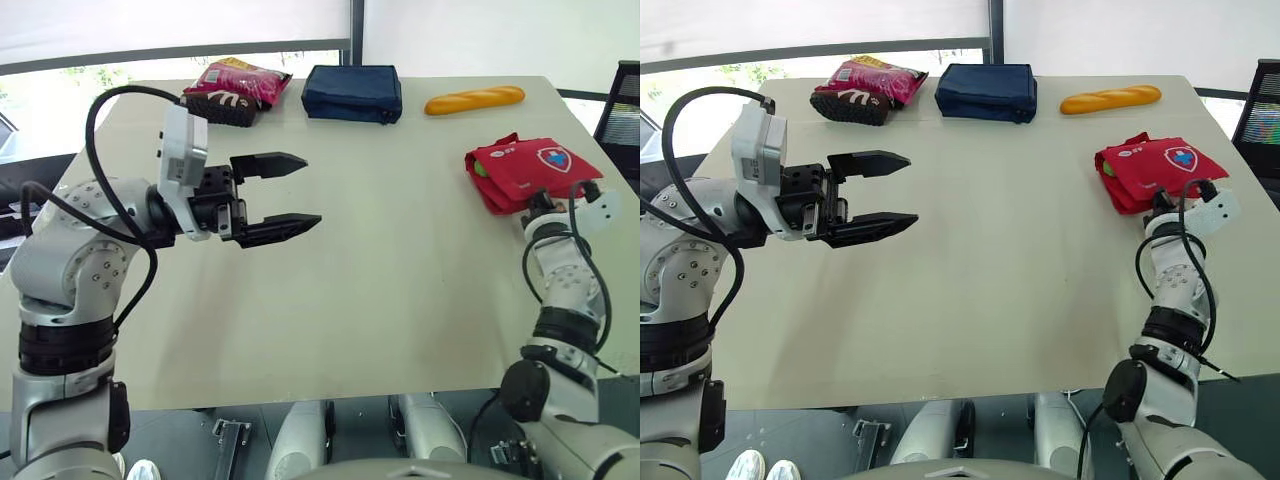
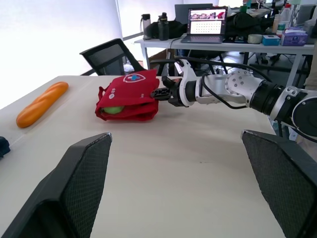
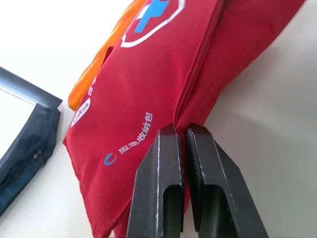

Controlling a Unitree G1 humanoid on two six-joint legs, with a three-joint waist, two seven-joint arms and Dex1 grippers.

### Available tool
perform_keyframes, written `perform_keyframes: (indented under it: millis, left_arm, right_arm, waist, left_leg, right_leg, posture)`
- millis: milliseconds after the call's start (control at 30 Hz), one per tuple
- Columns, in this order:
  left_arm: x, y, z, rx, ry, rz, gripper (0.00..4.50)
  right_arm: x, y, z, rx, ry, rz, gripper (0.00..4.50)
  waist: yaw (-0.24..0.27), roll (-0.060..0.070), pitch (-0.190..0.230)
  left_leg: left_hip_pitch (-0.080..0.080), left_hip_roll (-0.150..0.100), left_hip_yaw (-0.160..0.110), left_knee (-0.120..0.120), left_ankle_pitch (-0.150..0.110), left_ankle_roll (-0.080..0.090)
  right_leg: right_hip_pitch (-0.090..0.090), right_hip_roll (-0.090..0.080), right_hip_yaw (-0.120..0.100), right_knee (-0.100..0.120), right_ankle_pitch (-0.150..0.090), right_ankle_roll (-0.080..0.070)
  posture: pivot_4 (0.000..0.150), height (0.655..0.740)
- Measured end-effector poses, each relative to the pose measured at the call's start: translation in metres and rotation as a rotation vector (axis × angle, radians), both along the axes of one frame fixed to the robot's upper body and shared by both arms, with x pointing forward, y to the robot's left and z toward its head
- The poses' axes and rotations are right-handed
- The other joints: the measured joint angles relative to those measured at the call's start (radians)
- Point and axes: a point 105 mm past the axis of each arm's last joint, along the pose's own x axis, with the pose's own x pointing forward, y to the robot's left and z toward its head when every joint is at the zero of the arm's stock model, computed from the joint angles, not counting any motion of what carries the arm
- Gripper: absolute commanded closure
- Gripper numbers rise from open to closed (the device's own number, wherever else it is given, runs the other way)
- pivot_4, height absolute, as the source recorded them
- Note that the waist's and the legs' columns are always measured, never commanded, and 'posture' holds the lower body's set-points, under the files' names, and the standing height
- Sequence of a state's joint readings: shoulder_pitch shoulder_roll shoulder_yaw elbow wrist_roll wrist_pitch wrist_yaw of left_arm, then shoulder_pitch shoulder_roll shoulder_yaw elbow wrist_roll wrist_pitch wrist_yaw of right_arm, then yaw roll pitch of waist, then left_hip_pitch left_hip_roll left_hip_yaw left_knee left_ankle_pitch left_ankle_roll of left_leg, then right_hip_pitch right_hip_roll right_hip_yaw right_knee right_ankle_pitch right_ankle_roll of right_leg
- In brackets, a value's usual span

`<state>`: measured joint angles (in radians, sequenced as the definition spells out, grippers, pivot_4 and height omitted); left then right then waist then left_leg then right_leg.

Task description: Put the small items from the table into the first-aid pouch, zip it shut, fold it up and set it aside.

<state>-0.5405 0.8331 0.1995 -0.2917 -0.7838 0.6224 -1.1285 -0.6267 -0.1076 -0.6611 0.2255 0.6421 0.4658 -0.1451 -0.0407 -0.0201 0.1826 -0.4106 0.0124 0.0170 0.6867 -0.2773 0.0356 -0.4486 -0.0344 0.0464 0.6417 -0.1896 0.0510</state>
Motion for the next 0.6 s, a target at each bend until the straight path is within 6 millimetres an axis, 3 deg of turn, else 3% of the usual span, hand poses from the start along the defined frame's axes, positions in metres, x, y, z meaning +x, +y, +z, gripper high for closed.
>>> perform_keyframes:
  millis: [33,67,133,200,300,333,433,533,600]
  left_arm:
    - [0.0,0.0,-0.001,0.0,0.001,0.001,0.06]
    - [0.0,0.001,-0.002,0.001,0.005,0.003,0.0]
    - [0.0,0.003,-0.009,0.002,0.023,0.012,0.0]
    - [0.0,0.005,-0.014,0.003,0.039,0.021,0.0]
    - [0.0,0.008,-0.019,0.01,0.055,0.039,0.0]
    - [0.001,0.012,-0.025,0.024,0.068,0.065,0.0]
    - [0.005,0.019,-0.038,0.041,0.097,0.132,0.0]
    - [0.006,0.03,-0.055,0.052,0.137,0.222,0.0]
    - [0.005,0.036,-0.07,0.054,0.189,0.265,0.0]
  right_arm:
    - [-0.002,0.003,0.0,-0.016,0.008,0.005,4.5]
    - [-0.005,0.005,0.001,-0.026,0.01,0.014,3.82]
    - [-0.014,0.013,-0.002,-0.054,0.026,0.077,3.26]
    - [-0.023,0.021,-0.007,-0.081,0.058,0.158,2.06]
    - [-0.038,0.021,-0.007,-0.177,0.096,0.265,0.85]
    - [-0.047,0.02,-0.008,-0.213,0.115,0.314,0.25]
    - [-0.066,0.015,-0.014,-0.345,0.162,0.43,0.11]
    - [-0.095,0.019,-0.019,-0.687,0.166,0.662,0.11]
    - [-0.108,0.022,-0.024,-0.762,0.146,0.759,0.11]
  waist:
    - [0.0,0.0,0.0]
    - [-0.001,0.0,0.0]
    - [-0.001,0.0,0.0]
    - [-0.001,0.0,0.0]
    - [0.0,0.001,0.0]
    - [0.001,0.001,0.0]
    - [0.001,0.001,0.0]
    - [0.002,0.001,-0.001]
    - [-0.001,0.0,-0.001]
  left_leg:
    - [0.0,0.0,0.0,0.0,0.0,0.0]
    - [0.0,0.0,0.0,0.0,0.0,0.0]
    - [0.0,0.001,-0.001,0.0,0.0,0.0]
    - [-0.001,0.002,0.0,0.0,0.0,0.0]
    - [0.0,0.002,0.0,0.0,0.0,0.0]
    - [0.0,0.002,0.0,0.0,0.0,0.0]
    - [0.0,0.0,0.0,0.001,0.0,0.0]
    - [0.0,-0.001,0.001,0.0,0.0,0.0]
    - [0.002,0.001,0.002,0.0,0.0,0.0]
  right_leg:
    - [0.0,0.0,0.0,0.0,0.0,0.0]
    - [0.0,0.0,0.0,0.0,0.0,0.0]
    - [0.0,0.0,0.0,0.0,0.0,0.0]
    - [0.0,0.0,-0.001,0.0,0.0,0.0]
    - [0.0,0.0,0.0,0.0,0.0,0.0]
    - [0.0,0.0,0.0,-0.001,0.0,0.0]
    - [0.0,0.0,0.0,-0.001,-0.001,0.001]
    - [0.0,0.0,0.0,-0.001,-0.003,0.004]
    - [0.001,0.001,0.001,-0.001,-0.003,0.005]
  posture:
    - [0.15,0.7134]
    - [0.15,0.7134]
    - [0.15,0.7134]
    - [0.15,0.7134]
    - [0.15,0.7134]
    - [0.15,0.7134]
    - [0.15,0.7134]
    - [0.15,0.7134]
    - [0.15,0.7134]
